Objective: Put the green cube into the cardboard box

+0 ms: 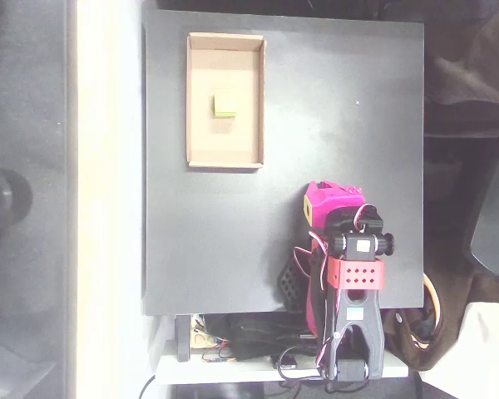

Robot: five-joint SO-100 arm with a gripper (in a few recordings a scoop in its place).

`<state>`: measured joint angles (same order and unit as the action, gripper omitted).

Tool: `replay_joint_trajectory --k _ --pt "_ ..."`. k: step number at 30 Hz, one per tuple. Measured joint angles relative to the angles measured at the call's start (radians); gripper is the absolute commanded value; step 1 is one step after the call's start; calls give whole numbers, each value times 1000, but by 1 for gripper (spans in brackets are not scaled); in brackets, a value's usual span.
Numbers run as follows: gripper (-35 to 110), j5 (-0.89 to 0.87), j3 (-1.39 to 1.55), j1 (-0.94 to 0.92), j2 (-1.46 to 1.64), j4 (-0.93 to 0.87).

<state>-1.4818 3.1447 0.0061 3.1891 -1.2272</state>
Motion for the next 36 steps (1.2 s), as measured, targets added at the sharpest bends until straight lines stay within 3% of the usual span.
replay_joint_trajectory --k 36 --pt "2 -8 0 0 18 -41"
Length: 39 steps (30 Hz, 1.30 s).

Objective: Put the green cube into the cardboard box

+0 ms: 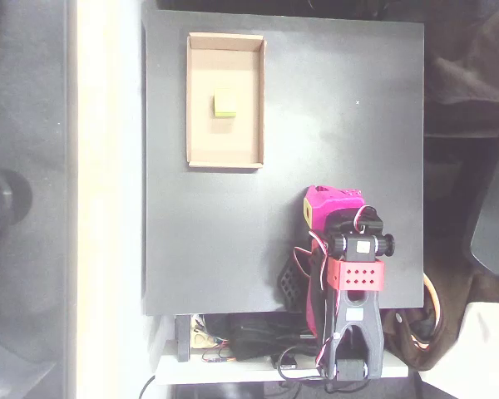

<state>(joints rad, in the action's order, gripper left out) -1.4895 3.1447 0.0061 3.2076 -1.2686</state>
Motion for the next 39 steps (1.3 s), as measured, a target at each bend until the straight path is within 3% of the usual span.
replay_joint_trajectory --k 39 --pt "2 0 0 0 124 0"
